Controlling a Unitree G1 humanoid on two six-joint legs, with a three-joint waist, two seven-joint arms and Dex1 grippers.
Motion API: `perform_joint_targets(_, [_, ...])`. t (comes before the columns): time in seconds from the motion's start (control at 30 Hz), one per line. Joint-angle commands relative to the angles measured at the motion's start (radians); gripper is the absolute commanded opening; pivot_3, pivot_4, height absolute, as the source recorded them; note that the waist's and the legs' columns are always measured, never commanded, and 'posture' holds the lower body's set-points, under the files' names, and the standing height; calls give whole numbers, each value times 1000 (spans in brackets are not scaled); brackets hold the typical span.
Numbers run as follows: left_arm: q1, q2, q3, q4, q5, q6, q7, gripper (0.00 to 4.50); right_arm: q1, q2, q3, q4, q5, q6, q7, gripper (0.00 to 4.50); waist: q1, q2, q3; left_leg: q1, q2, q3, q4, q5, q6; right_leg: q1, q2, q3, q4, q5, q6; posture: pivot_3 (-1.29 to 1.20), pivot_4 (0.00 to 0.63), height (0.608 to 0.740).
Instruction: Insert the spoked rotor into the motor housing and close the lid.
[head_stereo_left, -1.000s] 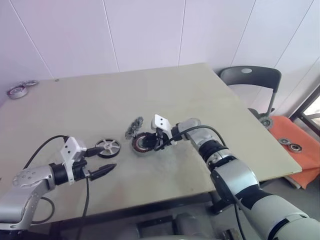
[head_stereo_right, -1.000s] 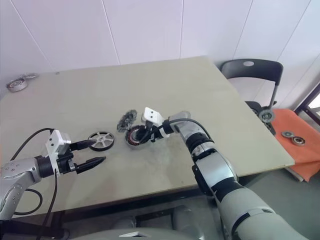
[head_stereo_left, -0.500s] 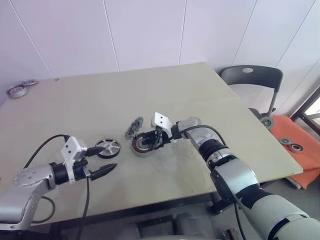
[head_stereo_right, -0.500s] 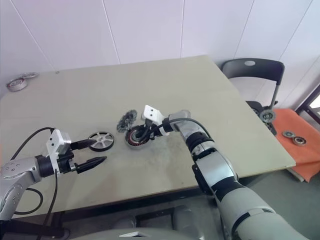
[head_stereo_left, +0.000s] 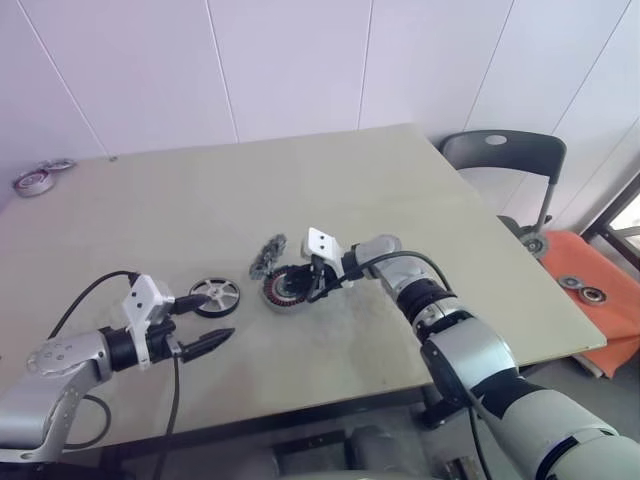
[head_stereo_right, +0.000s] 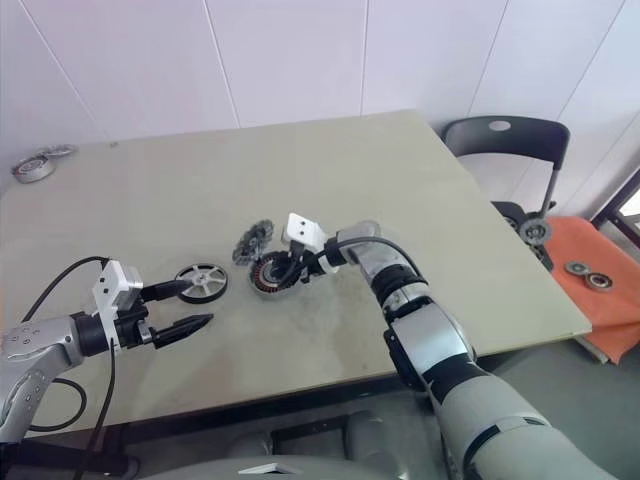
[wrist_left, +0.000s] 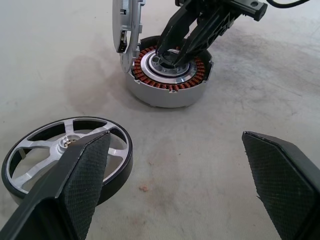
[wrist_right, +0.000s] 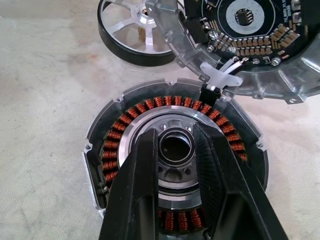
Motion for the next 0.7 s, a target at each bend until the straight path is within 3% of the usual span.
perform_joint_targets(0.03, [-4,-2,17,-31,-4,-16,3,4500,-11,11,-4,-34,1,-6,1,653,0,0,0,0,0,0,0,0,0,0,0,0,0,0,0,0,0,740])
perform_joint_targets(0.7, [6,-17,13,-46,-2,-12,16,4500,-6,4,-4,-9,-23,-13,-21,653,0,-1,0,1,0,0,0,0,0,1,0,0,1,0,0,0,0,740])
